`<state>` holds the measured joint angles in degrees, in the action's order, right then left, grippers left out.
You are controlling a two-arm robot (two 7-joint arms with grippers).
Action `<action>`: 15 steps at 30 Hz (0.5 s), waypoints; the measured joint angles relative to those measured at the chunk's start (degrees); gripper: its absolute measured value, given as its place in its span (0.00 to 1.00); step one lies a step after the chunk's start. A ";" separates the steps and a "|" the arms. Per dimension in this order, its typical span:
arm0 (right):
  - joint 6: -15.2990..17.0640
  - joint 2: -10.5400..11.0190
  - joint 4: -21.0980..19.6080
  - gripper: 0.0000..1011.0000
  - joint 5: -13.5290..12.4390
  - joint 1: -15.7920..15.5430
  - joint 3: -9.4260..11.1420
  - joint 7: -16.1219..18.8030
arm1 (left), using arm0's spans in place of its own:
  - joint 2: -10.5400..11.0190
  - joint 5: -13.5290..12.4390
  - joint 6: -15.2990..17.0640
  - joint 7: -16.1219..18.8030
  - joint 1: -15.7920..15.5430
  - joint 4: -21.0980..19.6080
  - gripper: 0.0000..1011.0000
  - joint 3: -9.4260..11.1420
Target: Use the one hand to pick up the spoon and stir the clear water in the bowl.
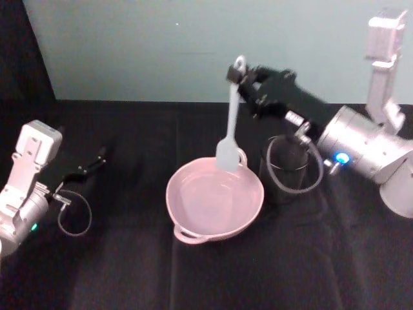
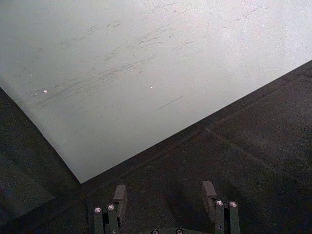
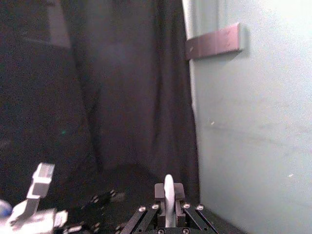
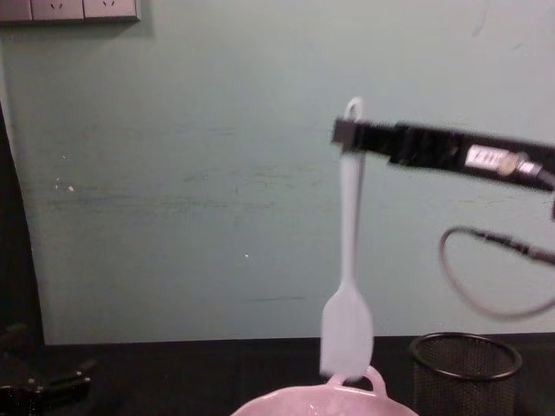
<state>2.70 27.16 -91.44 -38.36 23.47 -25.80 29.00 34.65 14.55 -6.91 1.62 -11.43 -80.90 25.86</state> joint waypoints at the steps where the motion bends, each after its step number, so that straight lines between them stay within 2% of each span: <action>1: 0.06 -0.12 0.14 0.11 0.12 -0.09 -0.41 0.18 | 0.00 0.00 0.00 0.00 0.00 0.00 1.00 0.00; 9: 0.67 -0.63 1.40 0.11 1.67 -1.14 -3.50 1.27 | 0.00 0.00 0.00 0.00 0.00 0.00 1.00 0.00; 15: 0.73 -2.27 4.33 0.11 2.55 -1.14 -5.45 1.98 | 0.00 0.00 0.00 0.00 0.00 0.00 1.00 0.00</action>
<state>3.43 24.89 -87.11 -35.80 22.33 -31.25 30.99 34.64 14.55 -6.91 1.62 -11.43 -80.90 25.86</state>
